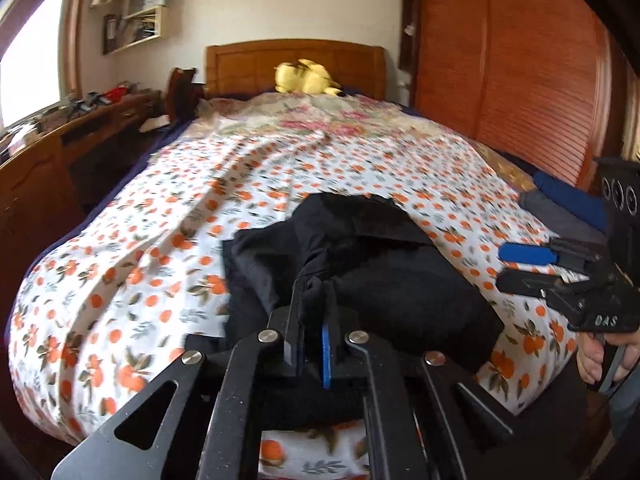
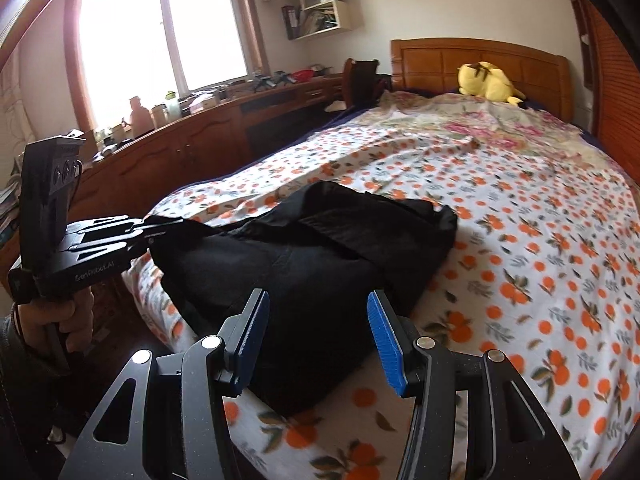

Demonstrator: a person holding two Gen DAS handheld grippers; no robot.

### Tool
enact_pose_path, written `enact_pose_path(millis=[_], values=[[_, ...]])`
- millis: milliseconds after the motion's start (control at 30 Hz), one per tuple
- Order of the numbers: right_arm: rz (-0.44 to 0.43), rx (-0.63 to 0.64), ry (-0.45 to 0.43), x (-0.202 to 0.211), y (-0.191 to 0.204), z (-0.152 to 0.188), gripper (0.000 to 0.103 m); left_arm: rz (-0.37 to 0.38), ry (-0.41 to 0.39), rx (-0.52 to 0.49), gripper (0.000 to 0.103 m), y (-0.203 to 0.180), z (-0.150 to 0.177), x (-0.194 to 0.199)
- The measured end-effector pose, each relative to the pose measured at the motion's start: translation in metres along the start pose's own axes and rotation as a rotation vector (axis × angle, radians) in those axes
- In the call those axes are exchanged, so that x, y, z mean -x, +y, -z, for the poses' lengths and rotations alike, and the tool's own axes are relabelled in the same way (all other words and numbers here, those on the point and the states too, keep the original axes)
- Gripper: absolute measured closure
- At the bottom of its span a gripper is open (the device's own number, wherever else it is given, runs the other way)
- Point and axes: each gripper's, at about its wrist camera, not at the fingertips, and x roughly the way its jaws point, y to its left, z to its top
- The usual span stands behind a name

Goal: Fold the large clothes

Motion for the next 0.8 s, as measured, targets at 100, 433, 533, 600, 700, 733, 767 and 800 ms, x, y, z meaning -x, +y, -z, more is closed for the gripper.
enact_pose_path(millis=[100,433,533,600,700,733,767,800], values=[[-0.035,0.017,0.005,-0.016,0.010,-0.008,0.050,-0.046,0.004,0.032,0.097,0.023,0.005,0.000],[-0.055,0.069,0.182,-0.092,0.010,0.002,0.050,-0.070,0.086,0.092,0.097,0.054,0.046,-0.022],[-0.049,0.080,0.225,-0.105,0.004,0.012,0.050,-0.055,0.103,0.093,0.097,0.053,0.052,-0.027],[-0.053,0.071,0.218,-0.107,-0.002,0.015,0.050,-0.059,0.106,0.088,0.097,0.052,0.054,-0.029],[-0.045,0.079,0.206,-0.105,-0.004,0.014,0.050,-0.070,0.106,0.082,0.097,0.050,0.054,-0.029],[-0.044,0.084,0.204,-0.105,-0.003,0.014,0.050,-0.072,0.106,0.081,0.097,0.050,0.055,-0.029],[-0.047,0.088,0.203,-0.102,0.000,0.015,0.050,-0.073,0.107,0.081,0.097,0.050,0.054,-0.029],[-0.056,0.085,0.205,-0.102,0.000,0.013,0.050,-0.075,0.108,0.080,0.097,0.050,0.054,-0.029]])
